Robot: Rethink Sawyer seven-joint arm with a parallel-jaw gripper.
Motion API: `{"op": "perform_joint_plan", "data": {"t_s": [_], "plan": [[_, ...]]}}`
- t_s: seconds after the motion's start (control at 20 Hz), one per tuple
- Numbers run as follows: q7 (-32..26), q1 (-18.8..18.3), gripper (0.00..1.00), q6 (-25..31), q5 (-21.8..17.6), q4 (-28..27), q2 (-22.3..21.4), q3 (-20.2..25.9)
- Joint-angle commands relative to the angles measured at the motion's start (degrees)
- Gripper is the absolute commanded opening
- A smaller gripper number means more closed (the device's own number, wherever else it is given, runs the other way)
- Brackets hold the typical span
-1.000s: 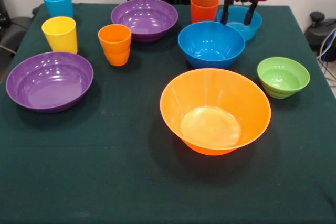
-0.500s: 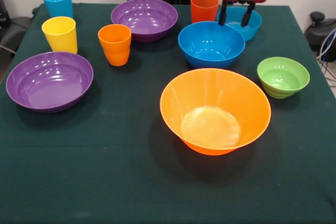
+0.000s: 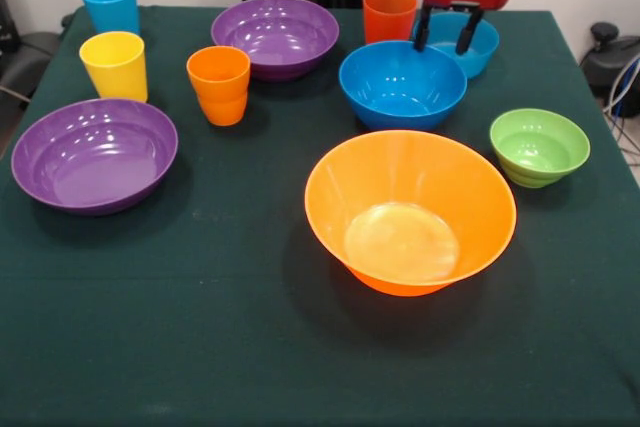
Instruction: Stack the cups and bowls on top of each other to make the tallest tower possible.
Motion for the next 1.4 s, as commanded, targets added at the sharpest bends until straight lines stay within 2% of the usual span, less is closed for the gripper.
{"op": "perform_joint_plan", "data": {"t_s": [0.05,0.5,1.1,1.4], "plan": [[9.1,0.4,1.0,-2.3,0.9,-4.5,1.6,2.8],[8.7,-0.1,1.0,-1.6,1.0,-4.9,1.5,3.2],[9.7,1.4,1.0,-1.1,1.7,-7.2,1.8,2.4],[8.1,-1.7,1.0,-0.8,2.5,-8.5,2.0,6.1]]}}
